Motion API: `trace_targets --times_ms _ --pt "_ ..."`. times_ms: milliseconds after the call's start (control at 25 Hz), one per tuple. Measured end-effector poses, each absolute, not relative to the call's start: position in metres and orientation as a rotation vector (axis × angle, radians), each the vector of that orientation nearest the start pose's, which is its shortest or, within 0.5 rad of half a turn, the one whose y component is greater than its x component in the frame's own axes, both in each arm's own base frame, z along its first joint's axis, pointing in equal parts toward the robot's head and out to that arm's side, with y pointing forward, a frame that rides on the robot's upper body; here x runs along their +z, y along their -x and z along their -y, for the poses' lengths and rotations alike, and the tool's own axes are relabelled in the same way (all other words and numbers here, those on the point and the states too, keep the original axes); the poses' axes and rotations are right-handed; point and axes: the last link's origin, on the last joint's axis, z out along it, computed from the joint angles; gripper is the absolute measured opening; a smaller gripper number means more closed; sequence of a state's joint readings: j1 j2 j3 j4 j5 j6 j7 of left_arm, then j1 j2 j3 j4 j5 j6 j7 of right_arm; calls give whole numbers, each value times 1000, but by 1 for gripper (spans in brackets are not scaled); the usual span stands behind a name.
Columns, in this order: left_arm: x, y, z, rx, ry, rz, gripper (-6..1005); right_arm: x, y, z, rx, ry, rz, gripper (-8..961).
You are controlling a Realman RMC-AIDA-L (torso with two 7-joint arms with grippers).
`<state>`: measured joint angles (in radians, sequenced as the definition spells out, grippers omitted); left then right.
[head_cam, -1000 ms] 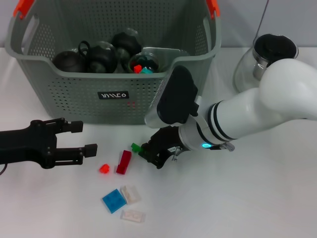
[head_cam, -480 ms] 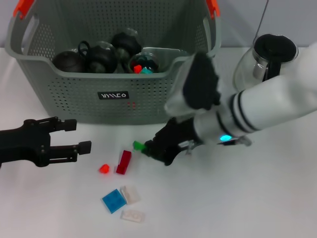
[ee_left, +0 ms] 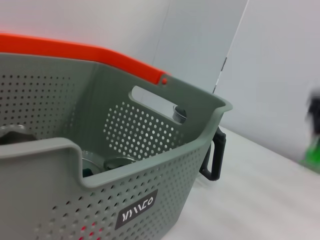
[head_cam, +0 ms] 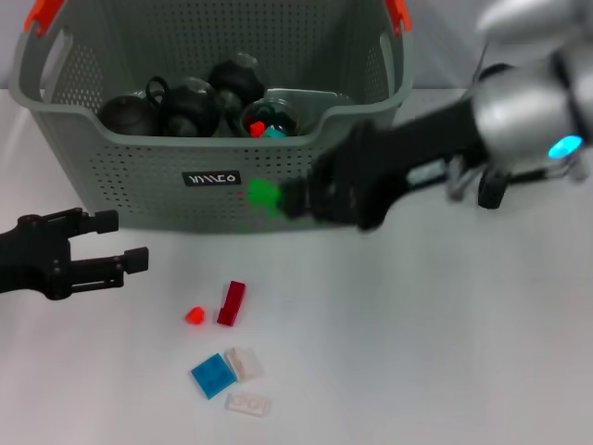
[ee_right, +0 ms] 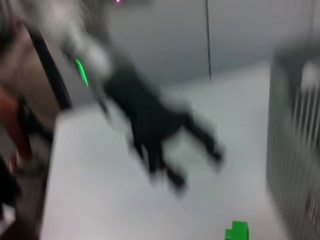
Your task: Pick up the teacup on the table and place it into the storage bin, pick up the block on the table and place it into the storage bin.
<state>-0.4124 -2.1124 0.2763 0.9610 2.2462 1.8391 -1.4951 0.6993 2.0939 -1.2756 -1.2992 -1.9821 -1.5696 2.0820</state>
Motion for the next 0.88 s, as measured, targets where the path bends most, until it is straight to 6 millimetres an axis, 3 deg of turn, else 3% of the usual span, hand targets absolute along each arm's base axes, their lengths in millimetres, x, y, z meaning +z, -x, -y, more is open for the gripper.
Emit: trace_targets --times_ms 120,200,320,600,720,880 --pt "71 309 -278 -658 2545 817 842 31 -45 -354 492 3051 -265 116" --pt "72 308 -279 -656 2545 813 842 50 -27 -369 566 2972 -309 115" --pt "73 307 -281 -657 2548 806 842 61 -9 -401 580 2809 -407 113" --pt "73 306 -284 -654 2556 799 842 23 -8 -461 402 2617 -583 109" --pt "74 306 -284 -652 2550 798 842 5 -16 -470 325 2588 -622 123" --pt "74 307 -285 -642 2550 795 842 -1 -21 -474 297 2553 -629 183"
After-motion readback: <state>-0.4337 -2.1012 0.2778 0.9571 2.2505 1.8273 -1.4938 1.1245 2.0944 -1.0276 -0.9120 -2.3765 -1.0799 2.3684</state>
